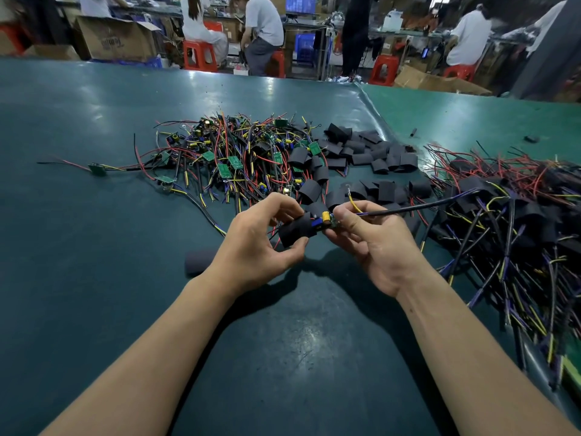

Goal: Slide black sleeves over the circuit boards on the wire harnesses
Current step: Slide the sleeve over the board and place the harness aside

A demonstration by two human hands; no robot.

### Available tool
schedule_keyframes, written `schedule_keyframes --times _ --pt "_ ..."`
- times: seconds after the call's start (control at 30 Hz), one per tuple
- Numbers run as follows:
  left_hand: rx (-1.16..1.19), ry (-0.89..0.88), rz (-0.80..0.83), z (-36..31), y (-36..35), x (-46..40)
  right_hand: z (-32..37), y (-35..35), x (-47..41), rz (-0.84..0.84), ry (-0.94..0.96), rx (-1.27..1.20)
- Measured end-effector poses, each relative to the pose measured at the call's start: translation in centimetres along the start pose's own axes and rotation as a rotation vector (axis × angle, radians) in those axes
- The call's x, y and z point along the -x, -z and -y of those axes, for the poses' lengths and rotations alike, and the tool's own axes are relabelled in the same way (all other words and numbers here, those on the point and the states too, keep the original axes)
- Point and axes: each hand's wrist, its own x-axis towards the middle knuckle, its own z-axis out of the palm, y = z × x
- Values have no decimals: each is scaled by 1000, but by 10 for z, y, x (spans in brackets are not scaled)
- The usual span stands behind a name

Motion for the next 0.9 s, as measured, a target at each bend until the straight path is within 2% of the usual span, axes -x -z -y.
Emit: schedule_keyframes --times 0.13,0.27,0.43,0.6,0.77,0.9 --pt "29 -17 0 0 1 0 -2 0 -1 -44 77 88" --pt "65 -19 18 -1 1 0 -4 1 -2 -111 57 99" --pt "94 9 -8 -1 -1 0 -9 -6 1 -23 -3 71" --pt "86 0 -32 -2 -1 0 -11 -10 5 -67 32 337" --pt "102 -9 -75 -6 -2 0 -10 -15 10 -15 74 326" --pt "97 -24 -93 -5 1 -1 3 -11 12 93 -1 312"
